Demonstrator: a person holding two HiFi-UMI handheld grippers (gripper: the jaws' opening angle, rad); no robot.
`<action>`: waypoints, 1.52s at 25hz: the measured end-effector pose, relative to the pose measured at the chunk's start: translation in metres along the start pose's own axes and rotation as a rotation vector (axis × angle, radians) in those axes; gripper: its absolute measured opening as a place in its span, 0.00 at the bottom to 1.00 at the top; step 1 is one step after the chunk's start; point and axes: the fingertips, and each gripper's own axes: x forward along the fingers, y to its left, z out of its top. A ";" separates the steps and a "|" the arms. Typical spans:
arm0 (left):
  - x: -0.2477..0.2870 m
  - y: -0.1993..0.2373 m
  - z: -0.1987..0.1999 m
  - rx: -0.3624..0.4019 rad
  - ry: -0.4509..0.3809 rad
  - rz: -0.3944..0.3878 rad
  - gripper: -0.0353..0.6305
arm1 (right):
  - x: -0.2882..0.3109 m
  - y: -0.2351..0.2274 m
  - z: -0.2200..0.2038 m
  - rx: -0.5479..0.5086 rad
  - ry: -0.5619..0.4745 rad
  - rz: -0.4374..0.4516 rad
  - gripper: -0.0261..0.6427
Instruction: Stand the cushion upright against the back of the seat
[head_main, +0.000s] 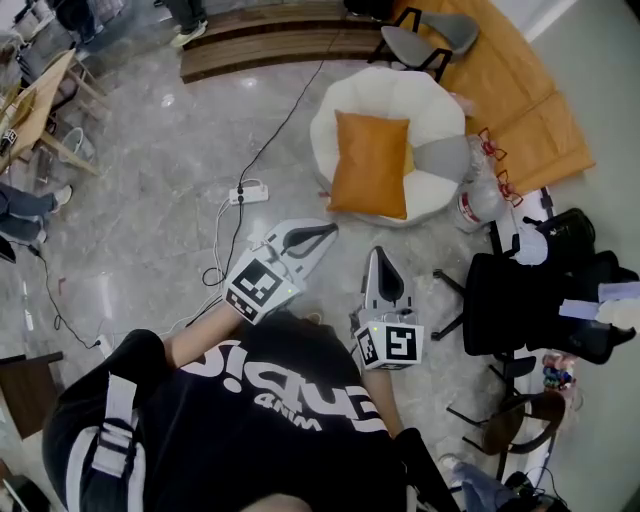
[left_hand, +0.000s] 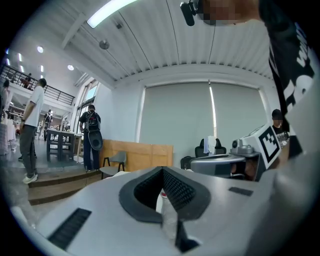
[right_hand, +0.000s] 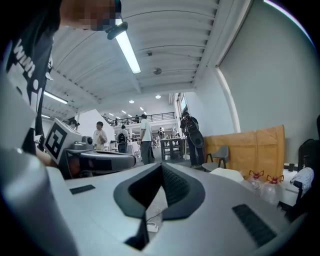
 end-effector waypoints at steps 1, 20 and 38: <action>-0.001 0.001 0.000 0.000 0.002 -0.004 0.06 | 0.000 0.003 0.003 -0.002 -0.012 0.009 0.07; -0.026 0.019 -0.015 -0.018 0.021 -0.098 0.06 | -0.013 0.005 -0.001 0.009 -0.049 -0.113 0.07; 0.057 0.041 -0.018 -0.028 0.075 -0.114 0.06 | 0.031 -0.060 -0.001 -0.010 -0.009 -0.070 0.07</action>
